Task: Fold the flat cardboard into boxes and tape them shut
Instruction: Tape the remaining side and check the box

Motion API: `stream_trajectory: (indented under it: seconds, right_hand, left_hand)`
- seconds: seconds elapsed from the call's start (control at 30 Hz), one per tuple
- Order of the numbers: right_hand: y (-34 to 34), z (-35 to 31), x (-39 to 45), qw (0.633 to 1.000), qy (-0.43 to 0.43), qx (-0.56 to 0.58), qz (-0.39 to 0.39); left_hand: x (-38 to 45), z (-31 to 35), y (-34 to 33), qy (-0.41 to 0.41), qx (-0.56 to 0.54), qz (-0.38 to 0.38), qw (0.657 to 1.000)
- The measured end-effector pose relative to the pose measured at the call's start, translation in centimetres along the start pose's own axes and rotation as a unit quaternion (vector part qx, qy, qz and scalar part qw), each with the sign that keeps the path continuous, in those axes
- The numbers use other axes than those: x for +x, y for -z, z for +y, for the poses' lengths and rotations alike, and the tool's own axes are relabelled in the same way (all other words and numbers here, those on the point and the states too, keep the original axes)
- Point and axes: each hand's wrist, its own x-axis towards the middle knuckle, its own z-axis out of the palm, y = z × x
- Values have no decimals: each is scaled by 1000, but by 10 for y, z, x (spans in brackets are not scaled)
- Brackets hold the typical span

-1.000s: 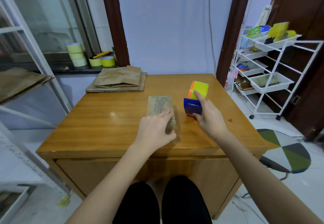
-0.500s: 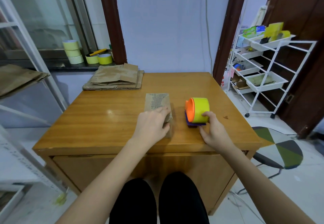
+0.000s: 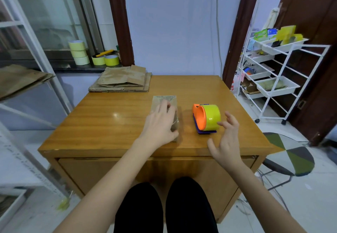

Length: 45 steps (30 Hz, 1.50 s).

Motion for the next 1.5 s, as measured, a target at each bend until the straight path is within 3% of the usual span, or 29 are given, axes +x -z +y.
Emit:
stream_trajectory:
  seconds: [0.13,0.23,0.27,0.37,0.43,0.5,0.63,0.77,0.83,0.97,1.03,1.13,1.5]
  right_hand:
    - [-9,-35,14,997,1,69,-27]
    - [-23,-61,21,973,-98,186,-92]
    - [-26,-68,23,955,-151,223,-122]
    - [-35,-84,25,899,-263,297,-182]
    - [-42,-88,21,886,-280,308,-203]
    - [-52,-89,13,879,-282,312,-227]
    - [-63,-86,4,883,-260,292,-258]
    - [-50,-70,11,876,-259,311,-261]
    - [-40,-65,16,909,-225,265,-231]
    - [-34,-73,25,981,-109,68,-145]
    - [-36,-81,31,991,-71,-3,-115]
    - [-42,-86,37,993,-44,-41,-103]
    - [-44,-86,32,988,-109,-17,-111]
  left_hand:
    - [-9,-5,7,-23,-61,48,997]
    - [-19,-21,14,51,-224,87,969]
    - [-23,-26,16,100,-312,78,942]
    - [-34,-35,8,237,-530,12,814]
    - [-40,-35,-4,262,-575,-14,775]
    - [-46,-28,-15,245,-601,-26,760]
    - [-50,-16,-23,221,-606,-52,763]
    - [-50,-29,-28,201,-575,-56,791]
    - [-51,-38,-30,195,-557,-39,806]
    - [-51,-43,-26,137,-355,40,924]
    - [-46,-41,-21,83,-285,80,952]
    - [-38,-38,-21,62,-232,87,967]
    - [-34,-36,-24,40,-193,112,974]
